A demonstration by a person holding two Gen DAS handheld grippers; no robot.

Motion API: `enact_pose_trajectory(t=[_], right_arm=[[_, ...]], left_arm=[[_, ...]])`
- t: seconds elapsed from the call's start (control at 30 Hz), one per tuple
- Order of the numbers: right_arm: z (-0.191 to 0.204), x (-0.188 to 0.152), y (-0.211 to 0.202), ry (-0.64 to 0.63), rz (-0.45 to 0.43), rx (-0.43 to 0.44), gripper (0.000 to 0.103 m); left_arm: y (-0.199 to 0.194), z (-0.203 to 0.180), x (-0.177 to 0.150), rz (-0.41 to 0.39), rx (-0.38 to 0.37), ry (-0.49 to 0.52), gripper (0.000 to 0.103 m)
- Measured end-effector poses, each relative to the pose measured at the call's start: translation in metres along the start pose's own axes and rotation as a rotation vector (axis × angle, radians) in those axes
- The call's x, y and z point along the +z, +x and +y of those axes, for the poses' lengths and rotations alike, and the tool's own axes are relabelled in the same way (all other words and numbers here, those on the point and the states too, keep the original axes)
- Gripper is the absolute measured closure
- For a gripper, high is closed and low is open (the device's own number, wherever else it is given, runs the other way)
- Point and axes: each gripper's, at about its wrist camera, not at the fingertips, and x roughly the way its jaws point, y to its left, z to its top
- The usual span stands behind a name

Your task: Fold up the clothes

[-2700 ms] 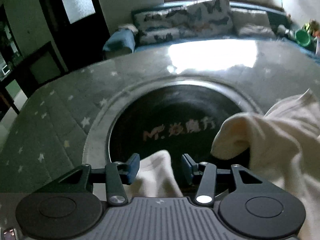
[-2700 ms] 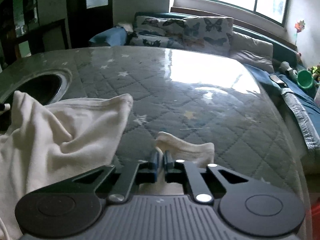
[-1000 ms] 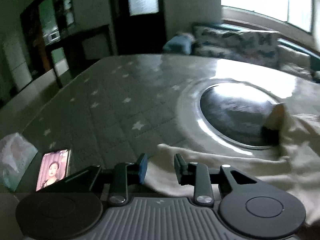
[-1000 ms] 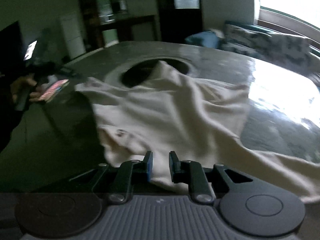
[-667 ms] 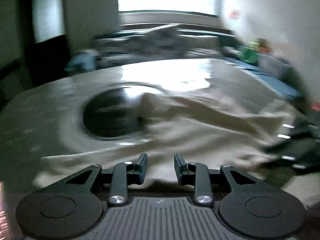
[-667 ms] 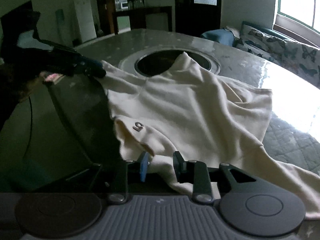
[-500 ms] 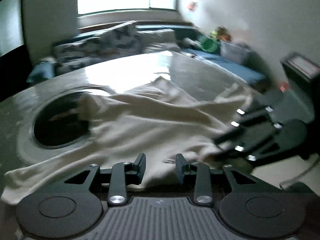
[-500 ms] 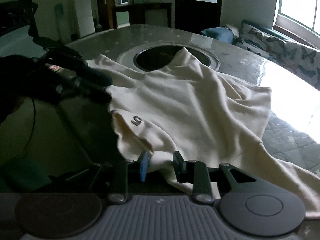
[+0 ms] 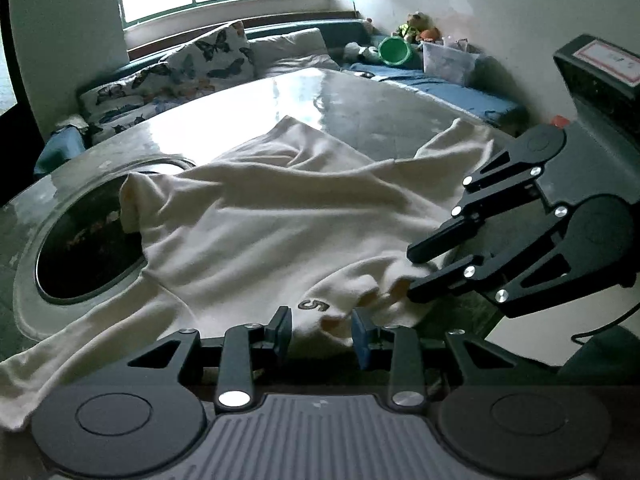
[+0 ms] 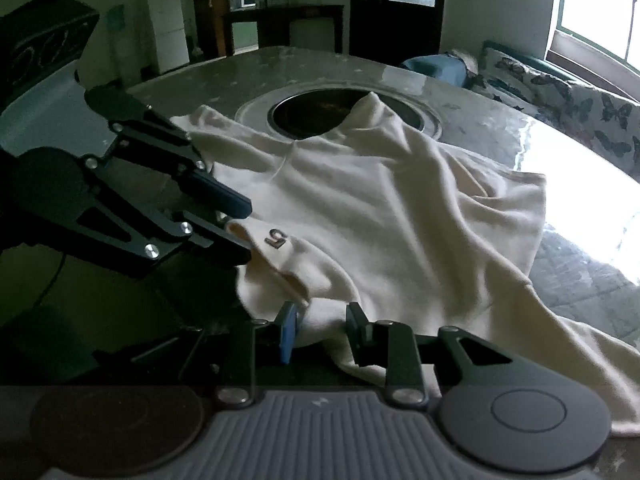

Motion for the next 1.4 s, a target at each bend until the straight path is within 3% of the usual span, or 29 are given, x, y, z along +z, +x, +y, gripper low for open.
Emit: enact_pose_trajectory(t=[0.07,0.17,0.27,0.4,0.5,0.73,0.87,1.1,1.23,1.4], right_arm=[[0.000,0.000,0.000,-0.002,-0.005,-0.015,0.085],[-0.002,0.001,-0.002,0.011,-0.016,-0.024,0.093],[-0.002,0.002,-0.011,0.009,-0.049,-0.026,0.094],[-0.003,0.004,-0.028,0.011,-0.080,-0.016,0.095],[0.003,0.000,-0.036,-0.036,-0.069,0.001,0.095],[0.014,-0.016,-0.024,-0.079,0.045,0.097,0.091],[0.010,-0.006,-0.034,-0.069,0.017,0.138,0.087],[-0.007,0.006,-0.021,0.050,-0.019,0.212,0.086],[0.002,-0.006,-0.001,0.029,0.038,0.229,0.086],[-0.002,0.002,-0.011,0.003,0.014,0.217,0.086]], left_arm=[[0.002,-0.001,-0.002,0.008,0.013,0.009,0.084],[0.001,0.000,-0.005,0.005,0.022,0.009,0.092],[-0.011,0.002,-0.004,-0.040,0.032,0.000,0.094],[-0.033,0.003,-0.003,-0.107,0.008,0.015,0.094],[-0.041,-0.005,-0.012,-0.118,-0.025,0.085,0.094],[-0.027,-0.020,-0.038,-0.031,-0.084,0.195,0.094],[-0.026,-0.020,-0.040,-0.009,-0.107,0.220,0.094],[-0.026,-0.009,-0.035,0.005,-0.159,0.202,0.088],[-0.030,-0.004,-0.038,0.021,-0.181,0.190,0.086],[-0.039,0.023,-0.026,0.004,-0.180,0.085,0.075]])
